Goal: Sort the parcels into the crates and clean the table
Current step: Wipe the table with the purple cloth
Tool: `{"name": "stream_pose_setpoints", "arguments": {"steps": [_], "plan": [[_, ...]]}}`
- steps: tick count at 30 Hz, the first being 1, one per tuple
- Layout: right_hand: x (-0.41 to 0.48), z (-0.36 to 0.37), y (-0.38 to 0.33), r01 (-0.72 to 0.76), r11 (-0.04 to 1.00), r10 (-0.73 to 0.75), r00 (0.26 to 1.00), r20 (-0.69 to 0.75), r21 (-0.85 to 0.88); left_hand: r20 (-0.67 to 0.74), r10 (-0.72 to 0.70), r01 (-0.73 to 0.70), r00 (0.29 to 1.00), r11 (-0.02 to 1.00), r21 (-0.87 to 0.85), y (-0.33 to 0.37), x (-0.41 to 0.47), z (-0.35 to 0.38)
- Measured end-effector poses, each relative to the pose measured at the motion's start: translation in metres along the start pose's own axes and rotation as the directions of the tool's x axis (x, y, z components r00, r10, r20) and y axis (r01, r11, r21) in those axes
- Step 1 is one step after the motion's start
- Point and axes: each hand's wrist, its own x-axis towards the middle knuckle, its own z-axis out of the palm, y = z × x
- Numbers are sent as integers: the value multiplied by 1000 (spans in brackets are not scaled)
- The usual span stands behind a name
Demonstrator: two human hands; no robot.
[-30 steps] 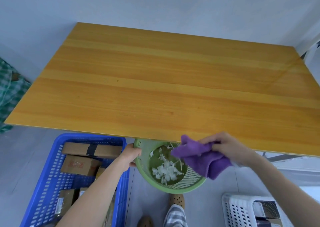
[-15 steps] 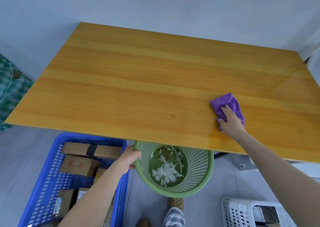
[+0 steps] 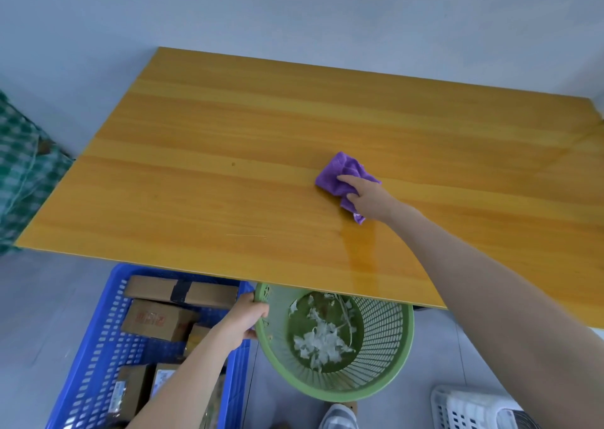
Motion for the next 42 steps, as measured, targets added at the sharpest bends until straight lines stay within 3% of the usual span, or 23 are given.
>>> {"name": "stream_pose_setpoints", "arguments": {"steps": [10, 15, 29, 33, 37, 39, 42], "plan": [[10, 14, -34, 165, 980, -178, 977, 116, 113, -24, 7, -10, 1000, 993, -114, 3, -1, -3], [-24, 35, -41, 202, 948, -245, 956, 162, 245, -44, 13, -19, 999, 992, -125, -1, -8, -5], [-121, 81, -31, 249, 898, -340, 916, 213, 363, -68, 35, -42, 997, 992, -115, -7, -23, -10], [-139, 96, -18, 191, 950, -283, 862, 420, 248, -73, 33, -42, 997, 991, -127, -8, -25, -11], [-151, 120, 7, 88, 959, -151, 963, 223, 269, -51, 55, -60, 997, 993, -106, -9, -21, -20], [-153, 112, 5, 62, 938, -150, 960, 237, 342, -53, 59, -64, 997, 993, -98, -10, -20, -25], [-146, 86, -4, -18, 791, -81, 988, 133, 612, -62, 35, -41, 997, 995, -96, -15, -19, -36]]}}
